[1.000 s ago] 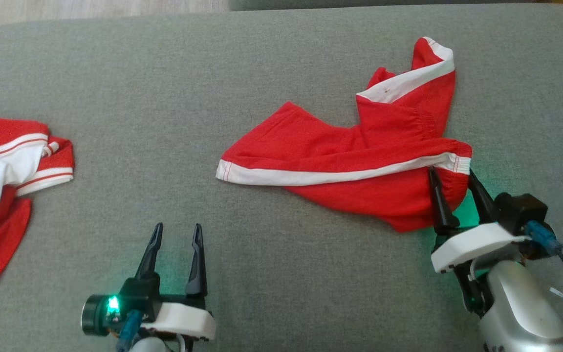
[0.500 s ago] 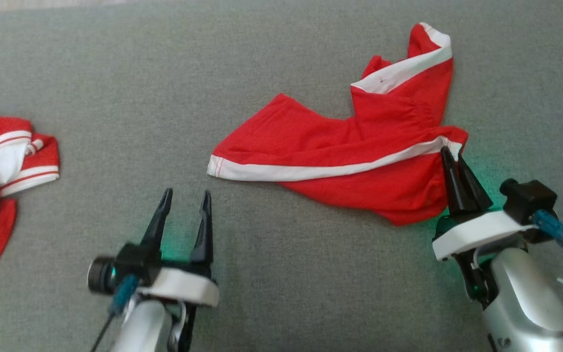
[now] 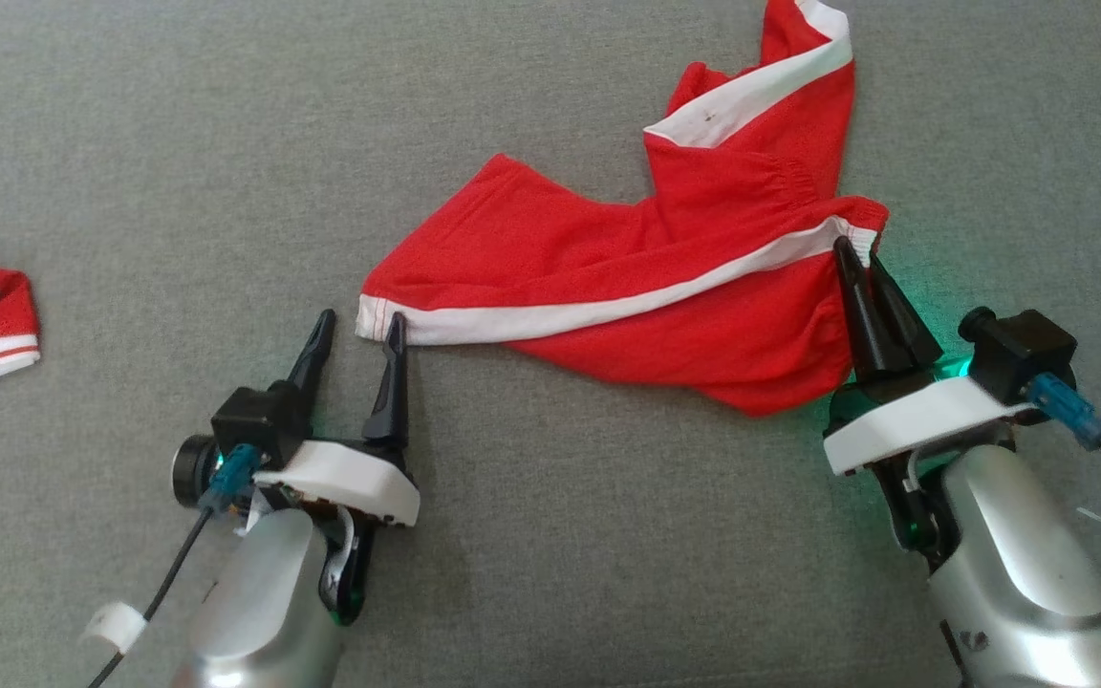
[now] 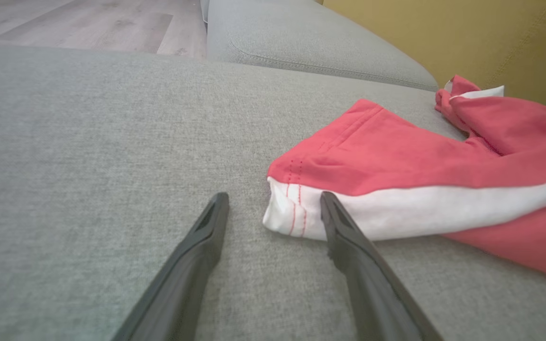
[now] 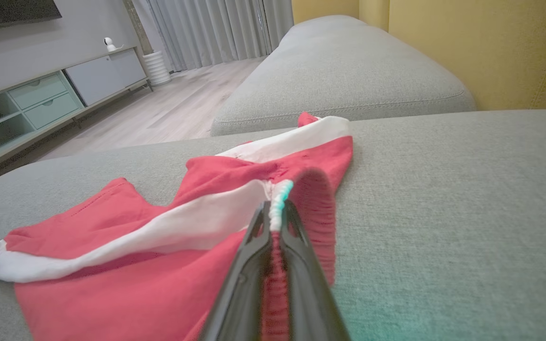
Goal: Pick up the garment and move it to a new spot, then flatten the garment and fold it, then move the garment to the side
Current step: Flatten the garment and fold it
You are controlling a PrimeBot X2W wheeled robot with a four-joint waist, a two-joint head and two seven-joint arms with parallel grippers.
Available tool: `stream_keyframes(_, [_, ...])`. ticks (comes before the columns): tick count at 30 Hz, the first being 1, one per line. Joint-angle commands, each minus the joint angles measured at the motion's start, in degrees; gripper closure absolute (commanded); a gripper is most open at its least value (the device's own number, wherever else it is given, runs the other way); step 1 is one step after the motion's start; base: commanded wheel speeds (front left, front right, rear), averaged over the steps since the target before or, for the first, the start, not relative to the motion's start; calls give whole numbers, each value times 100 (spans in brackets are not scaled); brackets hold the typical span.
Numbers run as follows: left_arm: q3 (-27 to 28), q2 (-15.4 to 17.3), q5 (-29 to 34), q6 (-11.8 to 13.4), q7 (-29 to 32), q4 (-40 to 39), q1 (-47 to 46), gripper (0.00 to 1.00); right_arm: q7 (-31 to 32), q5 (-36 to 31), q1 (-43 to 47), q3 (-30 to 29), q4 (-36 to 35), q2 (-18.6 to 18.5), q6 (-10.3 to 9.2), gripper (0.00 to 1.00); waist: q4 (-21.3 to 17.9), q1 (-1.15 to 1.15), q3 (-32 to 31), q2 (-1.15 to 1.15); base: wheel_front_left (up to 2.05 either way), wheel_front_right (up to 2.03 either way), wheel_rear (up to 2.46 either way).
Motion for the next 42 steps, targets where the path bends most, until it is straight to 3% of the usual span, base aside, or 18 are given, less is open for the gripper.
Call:
stream_keyframes(1, [98,54,-48,-46,-27,73,-146,13,-62,40,-115,103,-202,-49,-4,100,-37,0,26,0,0,0,0])
stream_keyframes(3, [31,54,-25,-65,-27,167,-196,100,-62,47,-122,97,-225,-60,-4,100,-43,0,32,0,0,0,0])
stream_keyframes(9, [-26,54,-1,-107,-27,-27,-204,100,-62,76,-101,6,-348,-76,-4,100,52,0,-143,0,0,0,0])
stream_keyframes(16, [573,164,286,-121,-27,-1127,-196,100,-62,120,-136,104,-666,-247,-4,100,294,0,-760,0,0,0,0])
stream_keyframes(21, [976,662,575,-132,-27,-1892,-448,100,-62,420,-356,454,-1159,-542,-4,100,411,0,-1372,0,0,0,0])
stream_keyframes(28, [1119,1388,721,-138,95,-2446,-1032,100,78,1294,-854,871,-1933,-1175,-4,100,496,0,-1932,0,0,0,0])
stream_keyframes(35, [1093,1673,699,-120,1004,-2644,-1686,100,954,1911,-1566,1180,-2461,-1854,-4,100,589,0,-1606,0,0,0,0])
stream_keyframes(39, [980,1521,727,-12,1227,-2329,-2070,100,1225,2031,-2179,1481,-2093,-2031,-4,100,631,0,-1123,0,0,0,0])
stream_keyframes(42, [937,1381,851,179,1030,-1958,-2547,100,1105,1830,-2845,1744,-1552,-2113,-4,100,657,0,-781,0,0,0,0])
